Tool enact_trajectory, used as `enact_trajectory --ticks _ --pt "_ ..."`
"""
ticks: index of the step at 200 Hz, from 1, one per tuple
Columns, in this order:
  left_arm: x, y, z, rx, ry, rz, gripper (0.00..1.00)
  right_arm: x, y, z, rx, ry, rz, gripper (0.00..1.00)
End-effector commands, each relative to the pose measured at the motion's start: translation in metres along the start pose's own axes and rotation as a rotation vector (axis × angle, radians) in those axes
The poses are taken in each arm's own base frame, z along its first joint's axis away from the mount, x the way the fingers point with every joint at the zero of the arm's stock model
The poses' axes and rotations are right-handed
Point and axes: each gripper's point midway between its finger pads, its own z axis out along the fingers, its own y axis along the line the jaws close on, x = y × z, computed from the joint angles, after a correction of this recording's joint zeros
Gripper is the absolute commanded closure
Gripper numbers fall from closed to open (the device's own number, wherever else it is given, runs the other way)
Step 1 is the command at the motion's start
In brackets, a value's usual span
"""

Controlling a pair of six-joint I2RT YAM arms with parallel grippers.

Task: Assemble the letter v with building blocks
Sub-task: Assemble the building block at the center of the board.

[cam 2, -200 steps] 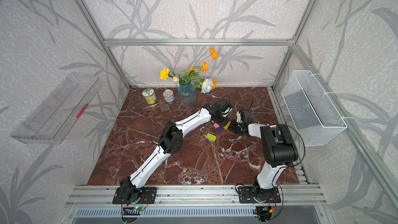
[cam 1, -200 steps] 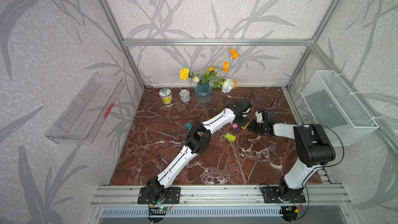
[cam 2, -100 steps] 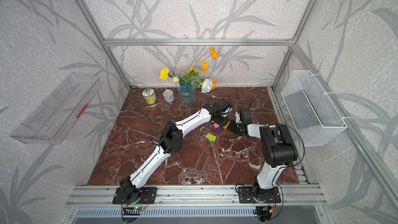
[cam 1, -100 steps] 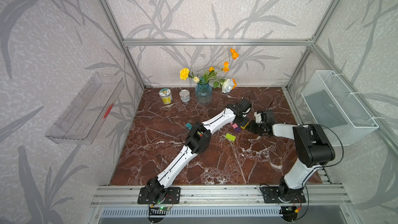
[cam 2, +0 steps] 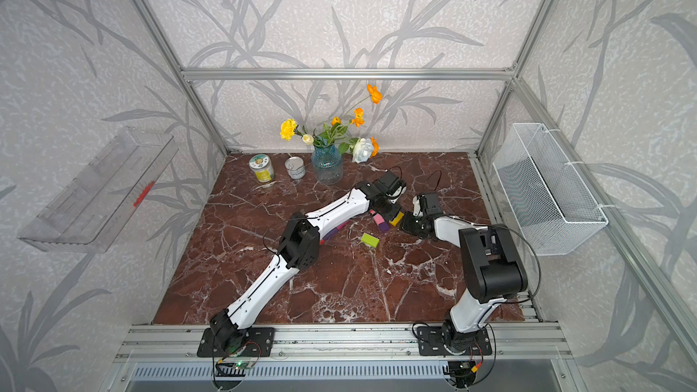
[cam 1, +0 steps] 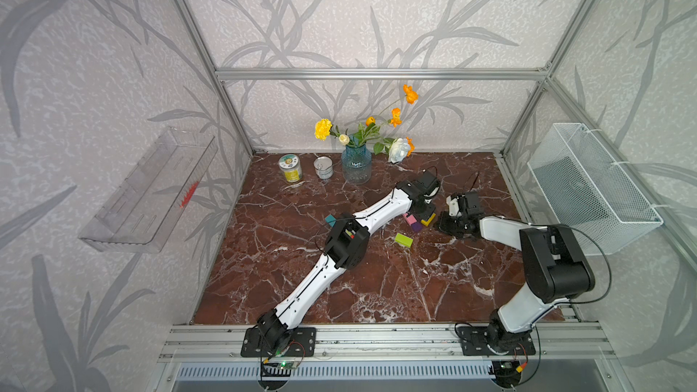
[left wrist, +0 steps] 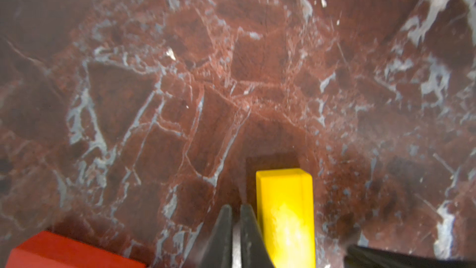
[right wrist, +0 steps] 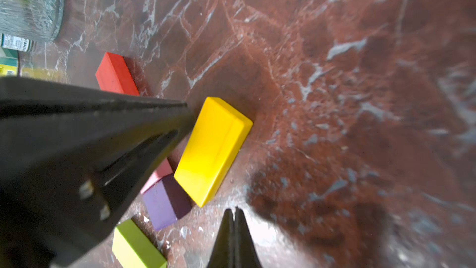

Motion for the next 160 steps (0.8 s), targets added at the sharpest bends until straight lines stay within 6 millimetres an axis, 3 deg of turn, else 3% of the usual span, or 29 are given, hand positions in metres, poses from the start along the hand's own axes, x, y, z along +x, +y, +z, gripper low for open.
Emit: enact_trajectory --ticks 1,35,58,125,160 --pt "-0.042 -0.003 -0.037 0.012 -0.141 0.009 0.94 -0.018 0.001 -0.012 0.031 -0.034 -0.036 1.0" --pt "-0.064 -0.012 -0.065 0.053 -0.261 0.029 1.0 -0.035 0.001 -0.009 0.022 -0.039 -0.037 1.0" --pt "-0.058 -0.004 -0.083 0.005 -0.252 0.038 1.0 -0.044 0.001 0.001 0.019 -0.028 -0.034 1.0" --pt "0.023 0.02 -0.125 -0.093 -0.134 0.005 1.0 -0.074 0.002 0.032 0.002 0.001 -0.027 1.0" --pt "0.072 0.024 -0.131 -0.089 -0.084 0.008 1.0 -0.074 0.003 0.041 -0.015 0.021 -0.014 1.0"
